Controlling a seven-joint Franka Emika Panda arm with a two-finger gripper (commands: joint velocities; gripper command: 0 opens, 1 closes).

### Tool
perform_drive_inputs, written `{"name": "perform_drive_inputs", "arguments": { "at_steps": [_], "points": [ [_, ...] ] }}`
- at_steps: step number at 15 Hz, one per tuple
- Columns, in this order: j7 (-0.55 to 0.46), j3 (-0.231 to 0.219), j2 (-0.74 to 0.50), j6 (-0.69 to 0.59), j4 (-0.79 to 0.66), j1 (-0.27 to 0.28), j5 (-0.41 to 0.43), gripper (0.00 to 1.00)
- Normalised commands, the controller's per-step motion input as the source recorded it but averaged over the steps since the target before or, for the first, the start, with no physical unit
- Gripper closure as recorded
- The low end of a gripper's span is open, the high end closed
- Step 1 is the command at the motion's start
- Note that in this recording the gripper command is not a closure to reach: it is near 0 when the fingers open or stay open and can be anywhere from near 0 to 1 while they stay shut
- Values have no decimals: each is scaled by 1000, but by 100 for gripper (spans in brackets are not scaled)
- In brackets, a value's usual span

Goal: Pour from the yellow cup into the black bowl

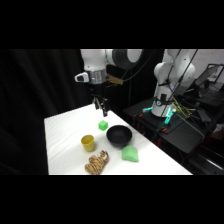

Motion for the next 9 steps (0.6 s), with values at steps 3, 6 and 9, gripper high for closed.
{"name": "perform_drive_inputs", "arguments": {
  "at_steps": [3, 6, 9],
  "points": [
    [-8, 33, 19, 11, 27, -28, 6, 0],
    [-50, 50, 149, 50, 221, -16, 25, 0],
    [-81, 61, 308, 83, 446, -5, 73, 0]
  ]
}}
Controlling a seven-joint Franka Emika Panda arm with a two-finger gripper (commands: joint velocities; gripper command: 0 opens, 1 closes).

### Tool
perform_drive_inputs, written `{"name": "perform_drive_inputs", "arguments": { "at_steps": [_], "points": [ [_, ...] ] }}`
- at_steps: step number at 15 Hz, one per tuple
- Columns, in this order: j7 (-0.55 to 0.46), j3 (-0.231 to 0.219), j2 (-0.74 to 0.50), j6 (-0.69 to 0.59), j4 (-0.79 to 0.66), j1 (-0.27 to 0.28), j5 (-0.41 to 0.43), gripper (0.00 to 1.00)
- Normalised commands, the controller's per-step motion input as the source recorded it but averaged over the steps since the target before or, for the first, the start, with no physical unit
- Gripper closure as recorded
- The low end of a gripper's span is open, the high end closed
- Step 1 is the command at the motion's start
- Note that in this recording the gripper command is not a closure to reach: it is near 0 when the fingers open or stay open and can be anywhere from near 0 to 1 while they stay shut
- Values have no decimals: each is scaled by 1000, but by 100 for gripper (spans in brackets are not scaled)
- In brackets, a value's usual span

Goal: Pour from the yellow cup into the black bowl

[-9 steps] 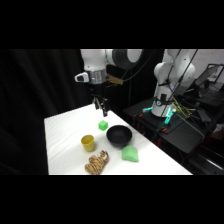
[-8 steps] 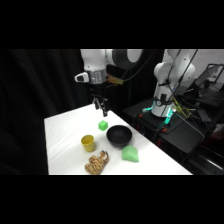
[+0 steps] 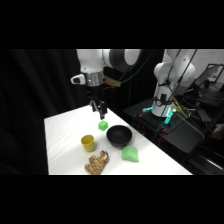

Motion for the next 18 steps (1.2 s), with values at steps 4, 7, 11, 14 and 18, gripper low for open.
{"name": "perform_drive_inputs", "arguments": {
  "at_steps": [4, 7, 11, 14, 18],
  "points": [
    [-47, 45, 323, 137, 418, 0, 55, 0],
    [-69, 46, 322, 217, 272, -39, 171, 0],
    [87, 19, 335, 240, 226, -5, 86, 0],
    [176, -11, 290, 221, 231, 38, 39, 0],
    [190, -45, 228, 169, 221, 59, 41, 0]
  ]
}}
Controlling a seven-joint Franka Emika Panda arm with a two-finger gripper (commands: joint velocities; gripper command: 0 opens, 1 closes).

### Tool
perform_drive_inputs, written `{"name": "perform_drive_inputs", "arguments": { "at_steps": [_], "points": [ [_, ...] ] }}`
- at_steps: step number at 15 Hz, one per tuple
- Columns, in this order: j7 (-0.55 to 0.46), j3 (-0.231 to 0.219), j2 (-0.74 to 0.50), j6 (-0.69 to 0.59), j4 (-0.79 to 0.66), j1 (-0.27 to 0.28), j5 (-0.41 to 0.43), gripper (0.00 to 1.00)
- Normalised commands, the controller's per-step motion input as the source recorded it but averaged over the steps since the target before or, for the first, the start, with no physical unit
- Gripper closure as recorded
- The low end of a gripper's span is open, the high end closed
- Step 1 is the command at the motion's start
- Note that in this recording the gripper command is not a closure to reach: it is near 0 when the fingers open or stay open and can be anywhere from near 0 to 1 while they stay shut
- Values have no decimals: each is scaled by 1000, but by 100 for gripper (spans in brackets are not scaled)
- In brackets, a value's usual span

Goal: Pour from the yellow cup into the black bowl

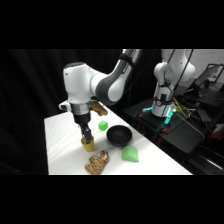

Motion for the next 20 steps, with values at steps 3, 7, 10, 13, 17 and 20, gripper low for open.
{"name": "perform_drive_inputs", "arguments": {
  "at_steps": [3, 7, 10, 13, 17, 20],
  "points": [
    [145, -66, 180, 144, 158, 55, 56, 0],
    [121, -60, 143, 124, 115, 56, 91, 0],
    [60, 3, 127, 116, 114, 27, 185, 0],
    [50, 4, 156, 123, 145, 18, 186, 0],
    [61, -33, 148, 134, 146, 34, 137, 0],
    [42, -35, 69, 111, 117, 42, 130, 100]
  ]
}}
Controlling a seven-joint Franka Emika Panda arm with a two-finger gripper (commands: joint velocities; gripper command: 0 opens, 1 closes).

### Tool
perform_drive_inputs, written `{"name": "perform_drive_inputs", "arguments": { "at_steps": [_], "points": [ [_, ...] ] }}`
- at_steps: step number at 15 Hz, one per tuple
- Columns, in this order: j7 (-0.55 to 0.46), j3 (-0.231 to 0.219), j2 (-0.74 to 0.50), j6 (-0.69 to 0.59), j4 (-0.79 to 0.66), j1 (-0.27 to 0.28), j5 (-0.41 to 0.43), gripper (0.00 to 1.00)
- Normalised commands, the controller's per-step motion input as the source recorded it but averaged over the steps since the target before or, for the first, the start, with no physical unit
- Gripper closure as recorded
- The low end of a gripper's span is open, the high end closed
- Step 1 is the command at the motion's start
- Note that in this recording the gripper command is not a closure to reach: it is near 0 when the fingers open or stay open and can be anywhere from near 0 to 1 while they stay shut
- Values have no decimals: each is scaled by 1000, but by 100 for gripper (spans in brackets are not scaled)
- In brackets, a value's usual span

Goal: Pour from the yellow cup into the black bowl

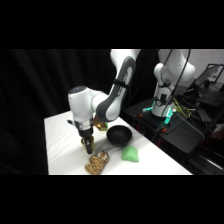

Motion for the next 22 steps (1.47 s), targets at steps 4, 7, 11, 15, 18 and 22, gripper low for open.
{"name": "perform_drive_inputs", "arguments": {
  "at_steps": [4, 7, 11, 15, 18, 22],
  "points": [
    [35, -55, -15, 66, 91, 63, 101, 100],
    [41, -78, -61, 36, 32, 81, 75, 74],
    [82, -105, -130, -54, -18, 103, 44, 14],
    [169, -182, -522, -269, -220, 186, -104, 12],
    [223, -161, -731, -432, -298, 189, -239, 12],
    [190, -15, -616, -359, -272, 96, -210, 12]
  ]
}}
